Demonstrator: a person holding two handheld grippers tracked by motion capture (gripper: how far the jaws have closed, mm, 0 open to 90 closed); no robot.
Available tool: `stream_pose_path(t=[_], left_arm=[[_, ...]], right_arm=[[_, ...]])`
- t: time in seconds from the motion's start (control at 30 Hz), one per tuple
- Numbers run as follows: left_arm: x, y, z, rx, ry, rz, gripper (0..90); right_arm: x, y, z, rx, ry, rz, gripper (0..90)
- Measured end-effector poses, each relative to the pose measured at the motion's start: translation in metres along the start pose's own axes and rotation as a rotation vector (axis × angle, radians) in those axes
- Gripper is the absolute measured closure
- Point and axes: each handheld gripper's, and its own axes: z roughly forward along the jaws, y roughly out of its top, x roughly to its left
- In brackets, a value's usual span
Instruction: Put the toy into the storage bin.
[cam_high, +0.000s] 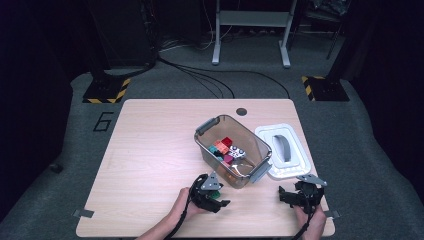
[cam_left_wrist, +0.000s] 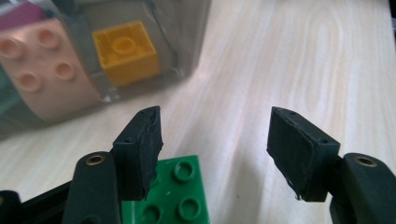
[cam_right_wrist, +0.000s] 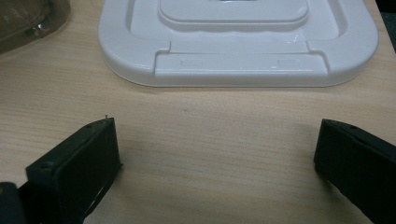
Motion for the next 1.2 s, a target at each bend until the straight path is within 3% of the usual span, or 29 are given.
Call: stream_pose_path(t=[0.3, 0.5, 0.73, 0.9, 1.03, 1.2], left_arm=[[-0.006, -0.016, -0.019, 0.035, 0.021, -0.012, 37.5], [0.000, -0.032, -0.038, 0.032, 0.051, -0.029, 35.0], [0.010, -0.042, -0.050, 0.052, 0.042, 0.014, 34.5], [0.009, -0.045, -0.050, 0.073, 0.055, 0.058, 41.7], [0.009, -0.047, -0.049, 0.057, 0.056, 0.046, 48.1], [0.009, -0.048, -0.048, 0.070, 0.069, 0.056, 56.1]], right_arm=[[0.000, 0.000, 0.000, 0.001, 0.000, 0.000, 0.0], [0.000, 0.000, 0.000, 0.003, -0.001, 0.001, 0.0], [0.000, 0.000, 0.000, 0.000, -0.001, 0.001, 0.0], [0.000, 0.000, 0.000, 0.005, -0.002, -0.001, 0.0], [0.000, 0.000, 0.000, 0.002, -0.001, -0.001, 0.0], [0.000, 0.000, 0.000, 0.005, -0.002, -0.001, 0.0]])
